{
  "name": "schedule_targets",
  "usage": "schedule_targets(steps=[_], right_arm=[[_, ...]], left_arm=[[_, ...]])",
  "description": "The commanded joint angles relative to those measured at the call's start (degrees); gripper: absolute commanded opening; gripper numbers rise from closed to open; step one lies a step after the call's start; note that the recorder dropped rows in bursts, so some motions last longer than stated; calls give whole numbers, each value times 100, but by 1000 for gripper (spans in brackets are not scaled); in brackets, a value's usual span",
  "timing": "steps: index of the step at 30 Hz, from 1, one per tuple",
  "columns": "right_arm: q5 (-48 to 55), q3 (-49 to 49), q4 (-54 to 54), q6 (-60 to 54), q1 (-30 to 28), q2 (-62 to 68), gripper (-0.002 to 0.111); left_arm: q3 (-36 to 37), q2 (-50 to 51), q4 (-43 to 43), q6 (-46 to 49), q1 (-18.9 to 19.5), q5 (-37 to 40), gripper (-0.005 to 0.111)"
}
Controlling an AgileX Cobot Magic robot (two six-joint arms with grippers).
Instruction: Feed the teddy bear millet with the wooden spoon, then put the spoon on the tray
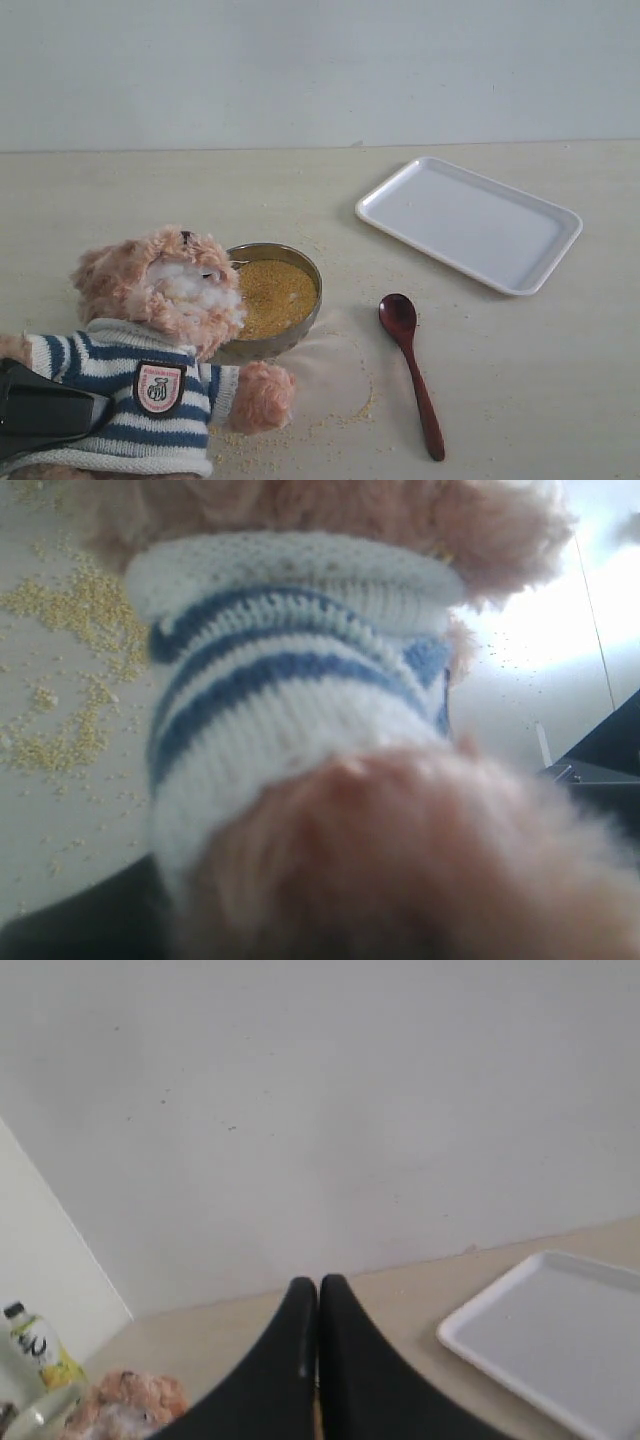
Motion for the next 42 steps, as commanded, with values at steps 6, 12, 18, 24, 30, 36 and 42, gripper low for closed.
schedule_targets(steps=[6,12,18,24,30,36,42], right_arm=[[1038,-921,-169,-966,-1,1018,0],[902,-921,-535,-966,-1,1596,0],[120,-921,-509,-949,-1,2013,0],[419,-921,-509,-939,-1,2206,0],[785,-921,-509,-917,-1,2206,0],[1788,-921,-509,-881,-1,2206,0],[1873,-921,-569,-838,-1,2206,0]], left_arm=[[10,-5,-157,46,7,114,5],[10,-5,-157,46,7,114,5],[10,-5,-157,46,7,114,5],[10,-5,-157,46,7,114,5],[10,-5,-157,46,7,114,5],[10,-5,-157,46,7,114,5],[10,-5,-157,46,7,114,5]])
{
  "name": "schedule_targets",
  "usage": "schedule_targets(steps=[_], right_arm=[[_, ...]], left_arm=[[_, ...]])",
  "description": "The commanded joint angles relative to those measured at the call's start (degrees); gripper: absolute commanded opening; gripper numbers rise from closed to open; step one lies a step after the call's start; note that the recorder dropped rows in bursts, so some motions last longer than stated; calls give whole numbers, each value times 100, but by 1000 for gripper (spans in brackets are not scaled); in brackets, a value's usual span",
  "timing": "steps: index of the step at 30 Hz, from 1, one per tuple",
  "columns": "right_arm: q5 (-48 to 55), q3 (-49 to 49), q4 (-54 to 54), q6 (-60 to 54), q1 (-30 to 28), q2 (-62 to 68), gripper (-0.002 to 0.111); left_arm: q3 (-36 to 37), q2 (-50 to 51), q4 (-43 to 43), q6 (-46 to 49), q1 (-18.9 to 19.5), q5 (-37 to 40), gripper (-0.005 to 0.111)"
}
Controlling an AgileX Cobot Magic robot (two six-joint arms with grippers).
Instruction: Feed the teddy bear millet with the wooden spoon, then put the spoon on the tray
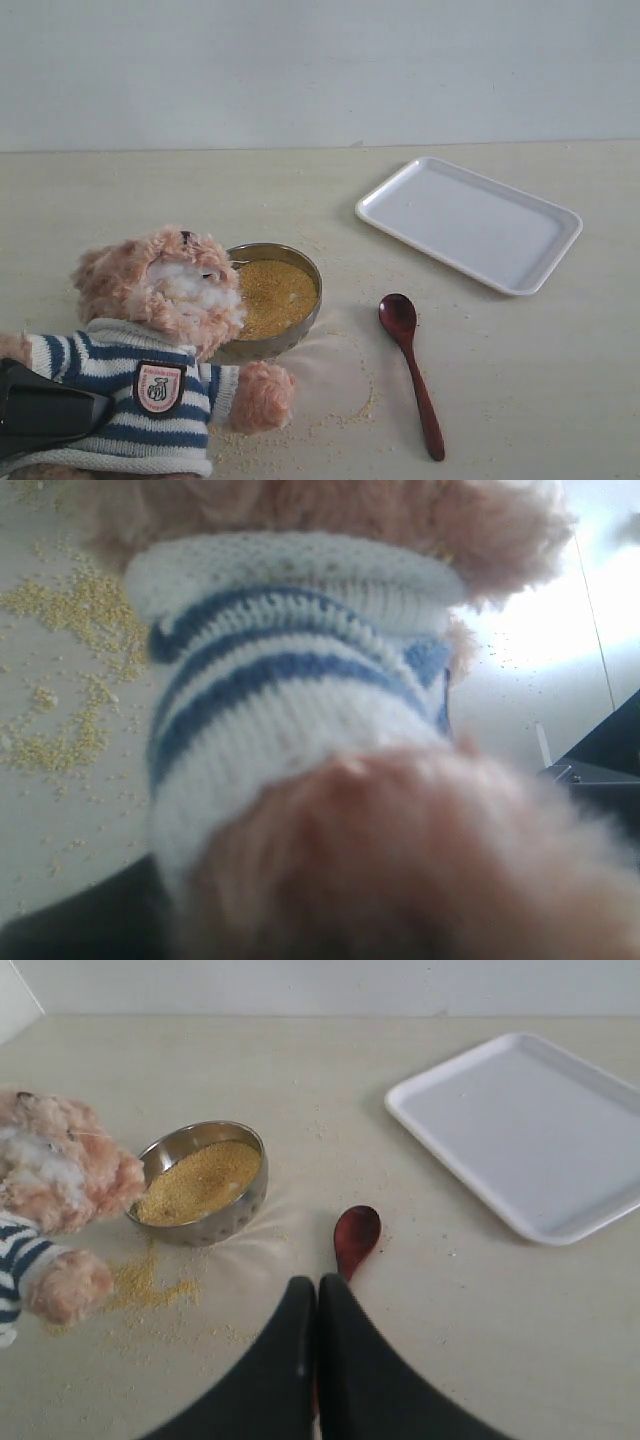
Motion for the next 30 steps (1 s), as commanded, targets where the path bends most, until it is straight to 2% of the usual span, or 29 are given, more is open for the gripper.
schedule_targets(steps=[1,28,30], right_arm=[[99,-50,-140,33,-1,8,0],[675,-50,-606,223,-1,8,0],[675,-50,-606,223,-1,8,3]], left_arm=[[10,-5,-153,46,7,114,5],[10,-5,-153,46,7,114,5],[10,-5,-153,46,7,114,5]])
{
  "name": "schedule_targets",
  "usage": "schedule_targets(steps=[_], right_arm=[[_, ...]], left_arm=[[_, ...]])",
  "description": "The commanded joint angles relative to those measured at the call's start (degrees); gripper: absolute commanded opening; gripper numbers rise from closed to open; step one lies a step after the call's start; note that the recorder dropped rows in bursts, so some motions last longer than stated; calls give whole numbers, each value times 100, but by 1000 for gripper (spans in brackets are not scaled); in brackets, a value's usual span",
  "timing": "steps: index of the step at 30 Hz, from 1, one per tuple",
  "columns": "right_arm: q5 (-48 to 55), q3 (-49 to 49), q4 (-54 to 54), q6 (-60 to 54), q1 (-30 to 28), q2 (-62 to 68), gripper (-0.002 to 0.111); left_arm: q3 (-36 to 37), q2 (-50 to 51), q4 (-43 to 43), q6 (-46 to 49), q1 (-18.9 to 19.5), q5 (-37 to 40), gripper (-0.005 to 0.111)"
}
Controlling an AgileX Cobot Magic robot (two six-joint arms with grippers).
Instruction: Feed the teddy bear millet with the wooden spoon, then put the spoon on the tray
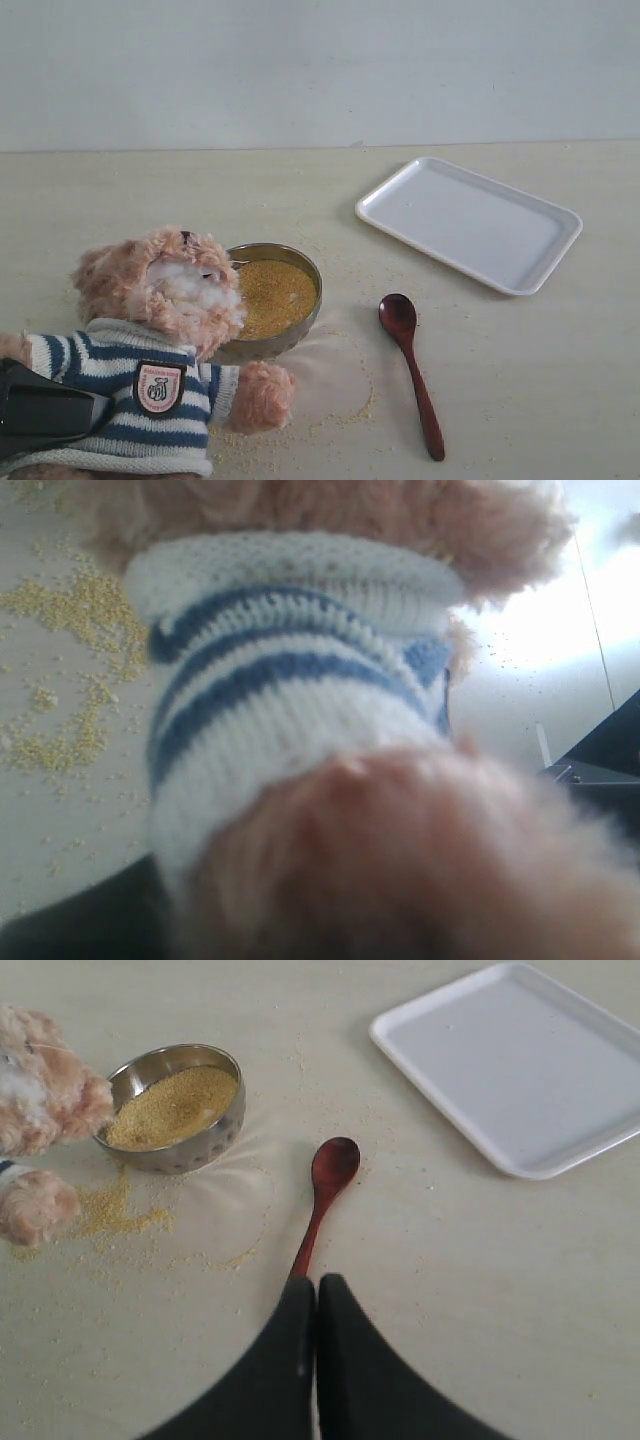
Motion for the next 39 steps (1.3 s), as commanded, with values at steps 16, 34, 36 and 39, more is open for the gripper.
schedule_targets(steps=[16,34,36,39], right_arm=[[65,-226,-8,-148,-1,2446,53],[-1063,-1061,985,-1093,1197,4715,53],[-1438,-1061,750,-645,1440,4896,53],[-1722,-1061,479,-118,1515,5210,53]], left_arm=[[10,-5,-153,46,7,114,5],[10,-5,-153,46,7,104,5],[10,-5,-153,46,7,104,5],[10,-5,-153,46,7,104,5]])
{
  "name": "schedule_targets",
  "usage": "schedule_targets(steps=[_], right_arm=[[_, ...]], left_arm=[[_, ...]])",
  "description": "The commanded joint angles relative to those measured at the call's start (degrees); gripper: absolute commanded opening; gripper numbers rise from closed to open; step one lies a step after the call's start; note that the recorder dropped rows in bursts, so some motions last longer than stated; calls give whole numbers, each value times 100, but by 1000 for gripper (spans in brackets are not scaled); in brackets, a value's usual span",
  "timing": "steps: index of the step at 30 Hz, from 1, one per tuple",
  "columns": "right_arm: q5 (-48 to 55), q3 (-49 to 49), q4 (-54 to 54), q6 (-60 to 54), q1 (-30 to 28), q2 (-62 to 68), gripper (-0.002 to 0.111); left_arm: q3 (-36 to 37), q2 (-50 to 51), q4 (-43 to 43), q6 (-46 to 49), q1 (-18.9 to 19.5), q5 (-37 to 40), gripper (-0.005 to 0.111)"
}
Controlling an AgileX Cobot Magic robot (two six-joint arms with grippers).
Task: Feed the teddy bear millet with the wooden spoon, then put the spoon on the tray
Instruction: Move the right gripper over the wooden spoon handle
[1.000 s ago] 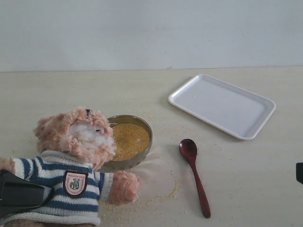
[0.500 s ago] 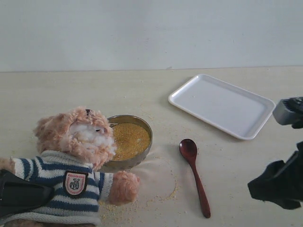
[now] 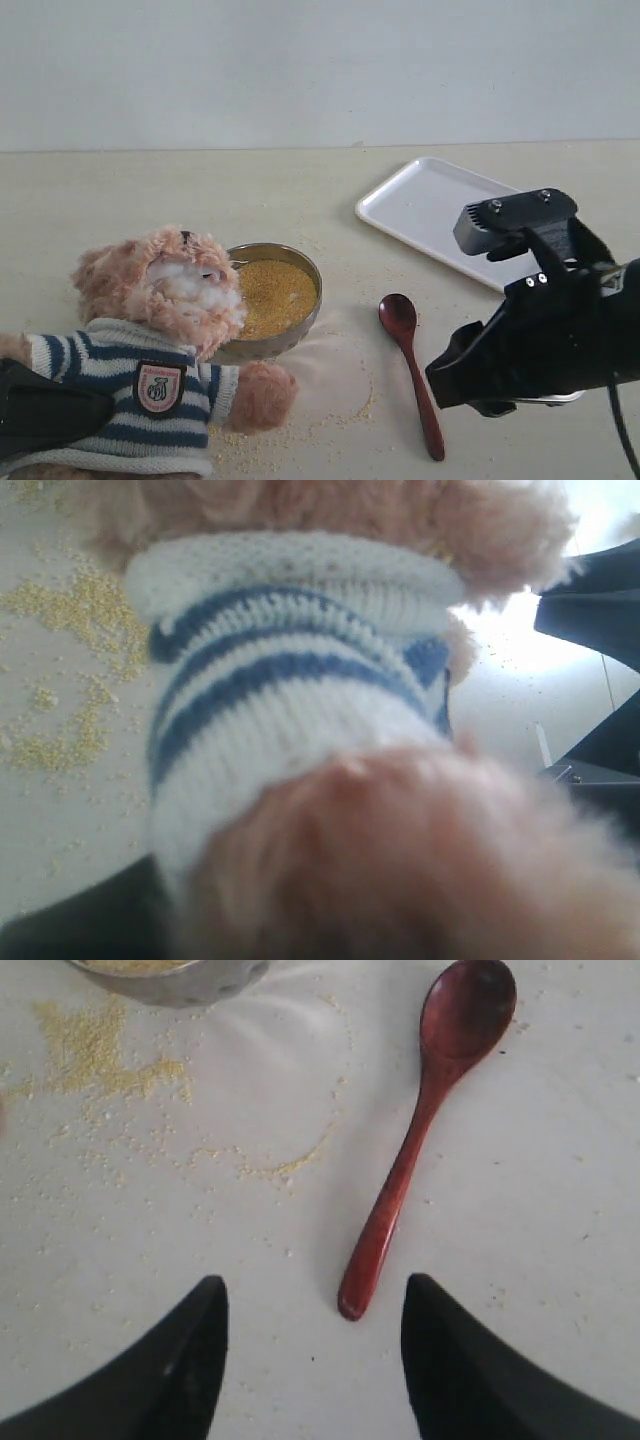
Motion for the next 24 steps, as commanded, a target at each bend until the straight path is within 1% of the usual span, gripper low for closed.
schedule_targets(steps=[1,12,19,24], right_arm=[[-482,-39,-356,625,150,445,53],[-475,-709,-421,571,150,1644,53],[-621,-723,-421,525,150,2136,53],[-565,-723,-421,429,168,2111,53]], left_arm=[[10,-5,-153,46,7,104,5],[10,-5,-153,46,7,104,5],[10,-5,-153,46,7,104,5],[10,-5,-153,46,7,104,5]])
